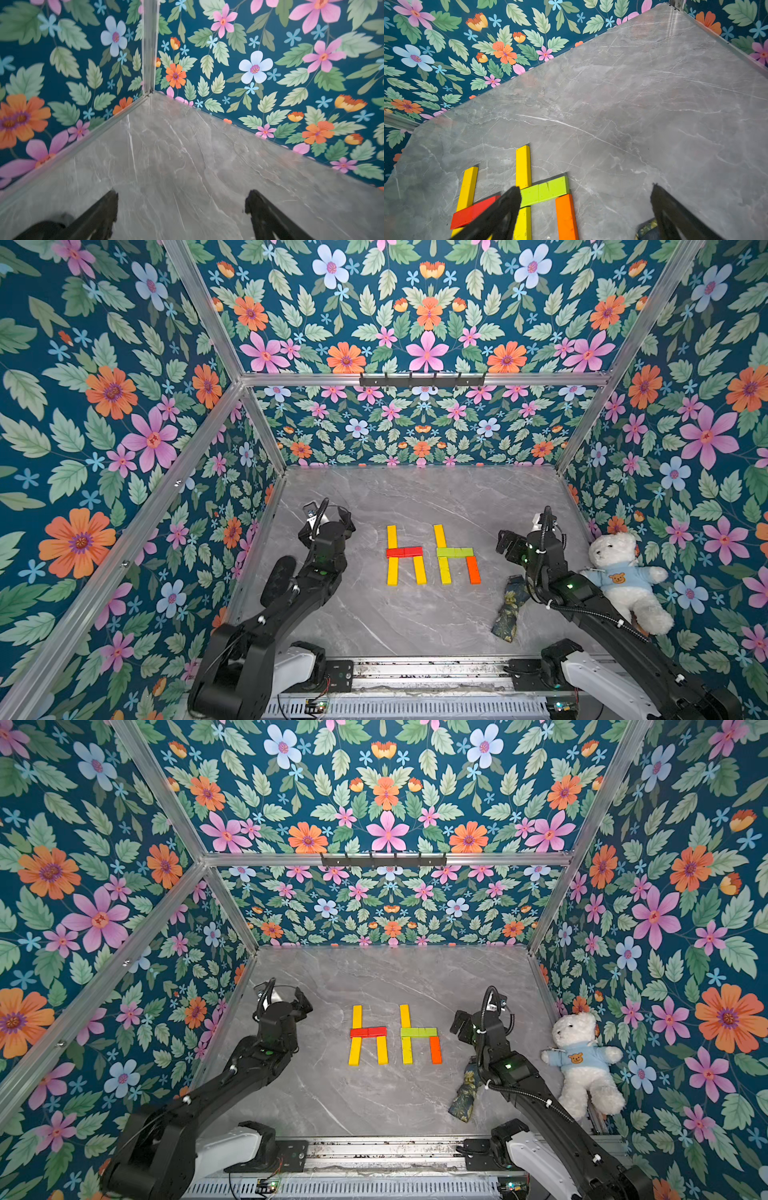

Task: Assemble the letter h with building blocks
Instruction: Reset both arms

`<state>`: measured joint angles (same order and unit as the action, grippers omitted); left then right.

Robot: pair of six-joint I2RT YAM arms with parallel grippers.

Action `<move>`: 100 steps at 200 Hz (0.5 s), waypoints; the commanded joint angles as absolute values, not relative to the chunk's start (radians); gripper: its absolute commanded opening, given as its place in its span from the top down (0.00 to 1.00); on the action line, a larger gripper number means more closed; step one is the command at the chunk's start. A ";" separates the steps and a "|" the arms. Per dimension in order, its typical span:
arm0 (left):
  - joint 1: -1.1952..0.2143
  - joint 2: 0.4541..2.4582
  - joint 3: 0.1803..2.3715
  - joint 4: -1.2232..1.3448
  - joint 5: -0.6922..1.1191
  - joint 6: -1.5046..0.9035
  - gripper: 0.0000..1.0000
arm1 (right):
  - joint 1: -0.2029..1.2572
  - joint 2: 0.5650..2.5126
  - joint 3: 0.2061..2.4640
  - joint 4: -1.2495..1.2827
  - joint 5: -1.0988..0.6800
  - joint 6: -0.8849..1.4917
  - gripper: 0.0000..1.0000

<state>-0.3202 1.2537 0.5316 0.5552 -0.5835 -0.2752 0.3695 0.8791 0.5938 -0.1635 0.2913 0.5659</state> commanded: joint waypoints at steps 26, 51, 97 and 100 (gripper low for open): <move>-0.090 1.398 0.540 0.633 -0.433 -0.082 0.00 | 0.364 0.897 0.598 -0.121 0.249 0.538 0.01; -0.083 1.483 0.479 0.782 -0.377 -0.045 0.00 | 0.363 0.899 0.592 -0.120 0.265 0.537 0.01; -0.071 1.567 0.388 1.008 -0.338 -0.039 0.01 | 0.345 0.895 0.588 -0.112 0.296 0.501 0.01; -0.067 1.569 0.385 1.019 -0.327 -0.038 0.01 | 0.344 0.896 0.588 -0.107 0.296 0.497 0.01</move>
